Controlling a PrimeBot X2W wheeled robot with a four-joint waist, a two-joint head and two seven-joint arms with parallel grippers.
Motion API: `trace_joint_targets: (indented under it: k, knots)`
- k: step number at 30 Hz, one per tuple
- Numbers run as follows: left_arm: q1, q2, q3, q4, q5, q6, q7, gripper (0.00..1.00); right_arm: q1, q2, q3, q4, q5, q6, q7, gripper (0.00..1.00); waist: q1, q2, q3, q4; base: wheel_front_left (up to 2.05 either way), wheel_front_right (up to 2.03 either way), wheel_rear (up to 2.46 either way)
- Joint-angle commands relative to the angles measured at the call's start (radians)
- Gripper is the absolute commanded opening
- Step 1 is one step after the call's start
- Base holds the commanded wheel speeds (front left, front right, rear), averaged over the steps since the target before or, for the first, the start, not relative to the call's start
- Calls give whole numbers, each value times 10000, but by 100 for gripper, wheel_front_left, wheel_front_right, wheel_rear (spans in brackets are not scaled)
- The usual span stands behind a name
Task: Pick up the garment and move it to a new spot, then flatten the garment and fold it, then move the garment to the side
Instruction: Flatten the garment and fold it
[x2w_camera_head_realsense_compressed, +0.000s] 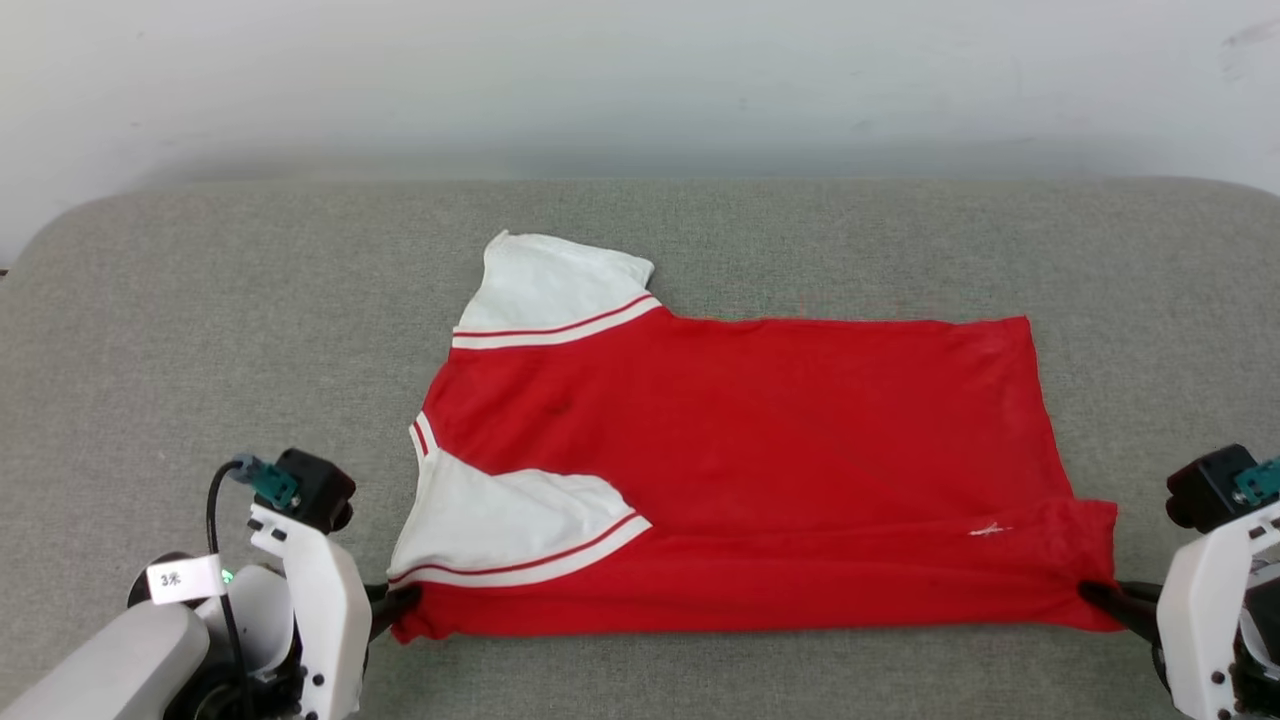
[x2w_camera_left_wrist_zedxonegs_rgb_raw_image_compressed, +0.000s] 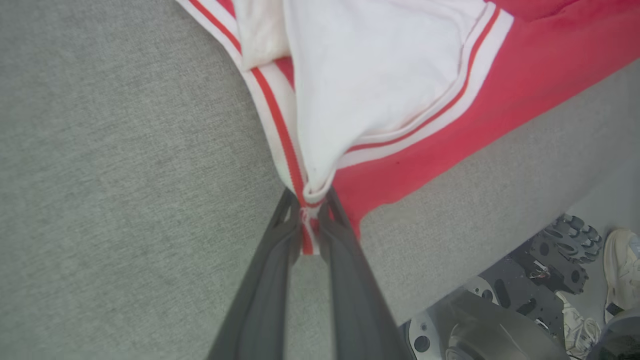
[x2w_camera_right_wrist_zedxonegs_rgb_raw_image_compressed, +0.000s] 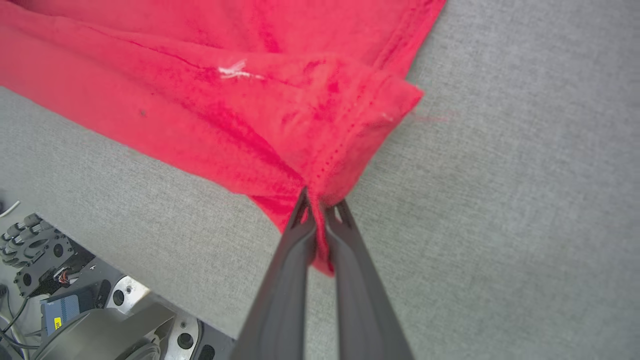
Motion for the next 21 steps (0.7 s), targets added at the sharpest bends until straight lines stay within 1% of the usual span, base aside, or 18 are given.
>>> trace_joint_targets:
  k: [1, 4, 6, 10, 14, 15, 16, 18, 21]
  knots:
    - [207, 69, 51, -61, -12, 69, 0, 0, 144, -84, -87, -58, 31, -12, 28, 0, 0, 0, -21, -2, 0, 0, 0]
    - [504, 168, 26, -303, -125, 235, 14, 0, 532, -197, -311, -198, 9, -12, 151, 0, 0, 0, -8, -10, 0, 0, 0]
    - [697, 168, -18, -343, -149, 332, -19, 0, 720, -127, -409, -213, -35, -12, 275, 0, 0, 0, 57, -26, 0, 0, 0]
    - [890, 25, -120, -127, -153, 416, -111, 0, 883, 183, -527, -8, -177, -12, 392, 0, 0, 0, 237, -65, 0, 0, 0]
    - [882, -217, -191, 340, -165, 352, -236, 1, 886, 566, -546, 397, -422, -12, 278, 0, 0, 0, 335, -49, 0, 0, 0]
    - [849, -258, -204, 447, -129, 324, -272, 48, 906, 670, -556, 485, -465, -12, 194, 35, 0, 0, 341, -37, 0, 0, 0]
    - [825, -321, -181, 574, -138, 336, -342, 100, 927, 770, -601, 553, -509, -12, 70, 100, 0, 0, 335, -26, 0, 0, 0]
    - [821, -385, -139, 685, -195, 273, -462, 100, 974, 902, -702, 621, -618, -10, -251, 100, 0, 0, 273, -7, 0, 0, 0]
    - [816, -196, 6, 718, -145, 254, -667, 100, 1041, 1027, -953, 503, -791, -10, -854, 100, 0, 0, 112, -3, 0, 0, 0]
